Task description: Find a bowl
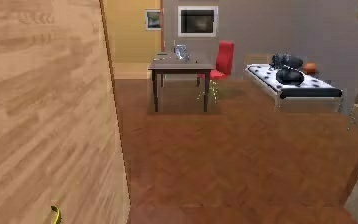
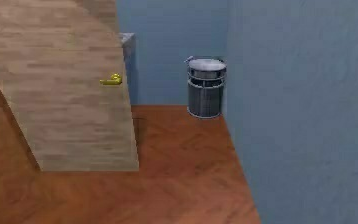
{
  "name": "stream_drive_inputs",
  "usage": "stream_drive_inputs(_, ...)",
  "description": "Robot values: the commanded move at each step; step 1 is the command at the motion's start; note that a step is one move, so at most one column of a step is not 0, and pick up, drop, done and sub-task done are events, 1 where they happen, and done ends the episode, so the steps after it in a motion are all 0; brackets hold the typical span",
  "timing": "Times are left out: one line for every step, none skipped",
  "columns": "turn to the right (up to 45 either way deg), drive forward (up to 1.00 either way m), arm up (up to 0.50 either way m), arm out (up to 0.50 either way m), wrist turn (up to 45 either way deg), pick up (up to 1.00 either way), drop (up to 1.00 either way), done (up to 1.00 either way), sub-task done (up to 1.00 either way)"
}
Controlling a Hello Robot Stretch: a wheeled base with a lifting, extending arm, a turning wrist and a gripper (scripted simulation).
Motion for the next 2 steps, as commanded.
stream_drive_inputs(45.0, 0.0, 0.0, 0.0, 0.0, 0.0, 0.0, 0.0, 0.0)
stream_drive_inputs(0.0, 0.2, 0.0, 0.0, 0.0, 0.0, 0.0, 0.0, 0.0)
